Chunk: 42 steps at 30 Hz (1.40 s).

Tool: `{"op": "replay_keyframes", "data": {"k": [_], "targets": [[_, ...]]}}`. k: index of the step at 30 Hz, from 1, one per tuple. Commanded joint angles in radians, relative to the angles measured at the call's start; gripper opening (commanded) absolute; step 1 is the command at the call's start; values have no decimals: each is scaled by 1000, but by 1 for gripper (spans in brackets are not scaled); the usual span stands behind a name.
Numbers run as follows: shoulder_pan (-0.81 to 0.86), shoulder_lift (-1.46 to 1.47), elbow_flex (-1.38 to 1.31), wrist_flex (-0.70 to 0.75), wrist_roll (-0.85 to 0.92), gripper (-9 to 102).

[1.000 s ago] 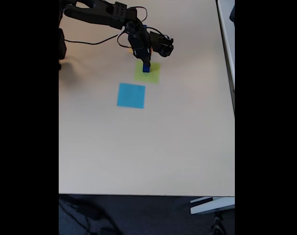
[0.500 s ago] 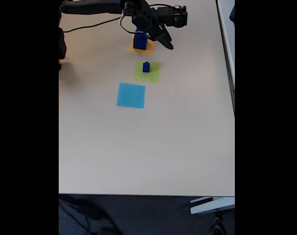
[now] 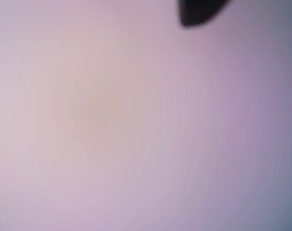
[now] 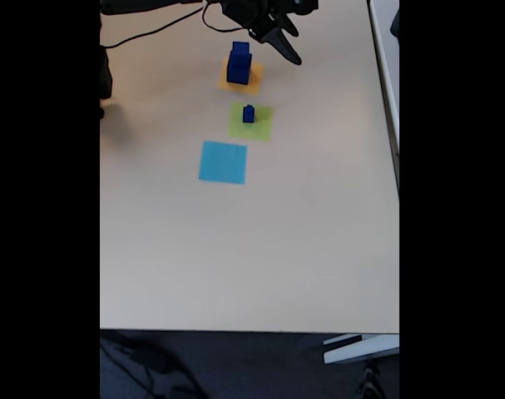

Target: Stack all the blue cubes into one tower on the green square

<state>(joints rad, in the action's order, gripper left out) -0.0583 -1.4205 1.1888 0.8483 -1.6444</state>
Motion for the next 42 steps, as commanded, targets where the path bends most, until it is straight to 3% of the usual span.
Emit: {"op": "replay_keyframes", "data": {"k": [1,8,12,26,42], "targets": [[-78,-107,0,41,-161,44],[-230,-98,51,41,-454,46],[-279,-71,87,29,-526,46],[-230,-114,229,29,-380,46],[-256,-121,321,58,-351,45]]}}
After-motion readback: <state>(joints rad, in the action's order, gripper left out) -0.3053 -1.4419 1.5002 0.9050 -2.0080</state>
